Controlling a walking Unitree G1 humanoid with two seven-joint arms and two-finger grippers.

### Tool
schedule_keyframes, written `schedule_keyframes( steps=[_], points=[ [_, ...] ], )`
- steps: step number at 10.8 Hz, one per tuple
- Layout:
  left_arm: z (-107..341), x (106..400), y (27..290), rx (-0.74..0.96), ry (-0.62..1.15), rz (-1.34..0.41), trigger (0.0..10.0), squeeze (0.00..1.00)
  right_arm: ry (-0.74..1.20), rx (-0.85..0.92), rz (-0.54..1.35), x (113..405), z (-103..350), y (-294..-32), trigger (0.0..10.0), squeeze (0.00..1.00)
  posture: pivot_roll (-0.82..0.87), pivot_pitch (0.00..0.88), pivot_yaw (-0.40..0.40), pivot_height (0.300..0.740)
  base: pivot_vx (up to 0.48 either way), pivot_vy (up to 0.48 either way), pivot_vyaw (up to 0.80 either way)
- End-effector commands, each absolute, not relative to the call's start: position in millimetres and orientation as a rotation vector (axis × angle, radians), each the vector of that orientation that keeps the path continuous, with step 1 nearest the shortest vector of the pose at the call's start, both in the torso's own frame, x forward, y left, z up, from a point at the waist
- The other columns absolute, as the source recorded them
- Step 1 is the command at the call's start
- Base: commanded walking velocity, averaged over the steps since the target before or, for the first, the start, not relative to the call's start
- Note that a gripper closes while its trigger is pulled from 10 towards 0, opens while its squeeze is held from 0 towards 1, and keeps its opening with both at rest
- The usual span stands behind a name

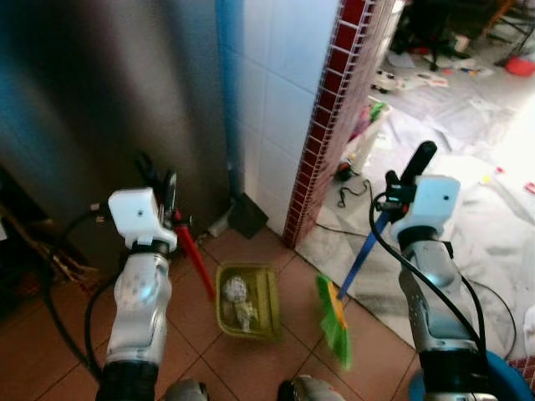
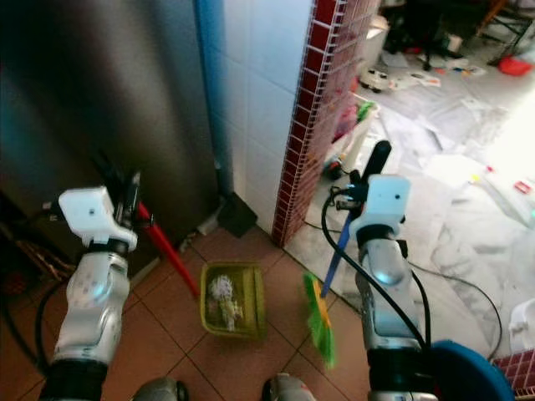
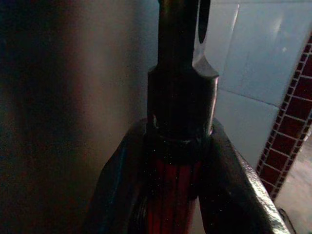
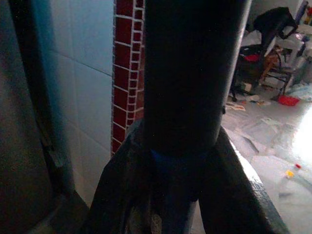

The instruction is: Sweep floor

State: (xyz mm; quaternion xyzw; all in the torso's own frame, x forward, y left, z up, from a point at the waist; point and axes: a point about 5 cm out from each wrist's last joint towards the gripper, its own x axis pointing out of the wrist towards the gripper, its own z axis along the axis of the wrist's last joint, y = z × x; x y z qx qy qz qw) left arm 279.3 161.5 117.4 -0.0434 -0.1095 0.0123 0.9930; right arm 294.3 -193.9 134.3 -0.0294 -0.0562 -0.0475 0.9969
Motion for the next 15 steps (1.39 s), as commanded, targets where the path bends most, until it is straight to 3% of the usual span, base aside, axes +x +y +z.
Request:
schedule_keyframes(
  steps=[1, 6, 15],
  points=[
    [136.6, 279.6, 155.1, -0.133, -0.294, -0.005, 10.0, 0.0, -0.129, -0.057, -0.118, 291.5, 136.0, -199.0, 10.0, 0.0, -0.1, 0.0, -0.033, 0.74, 0.0, 0.0, -0.73],
    [138.7, 277.5, 150.3, -0.149, -0.271, -0.039, 10.0, 0.0, -0.119, -0.053, -0.076, 293.2, 130.8, -186.8, 10.0, 0.0, -0.09, 0.0, -0.037, 0.74, 0.0, 0.153, -0.79],
    [148.3, 273.1, 145.9, -0.151, -0.187, -0.088, 10.0, 0.0, -0.117, -0.059, -0.077, 298.1, 128.9, -182.7, 10.0, 0.0, -0.09, 0.0, -0.024, 0.74, 0.0, 0.327, -0.78]
  ],
)
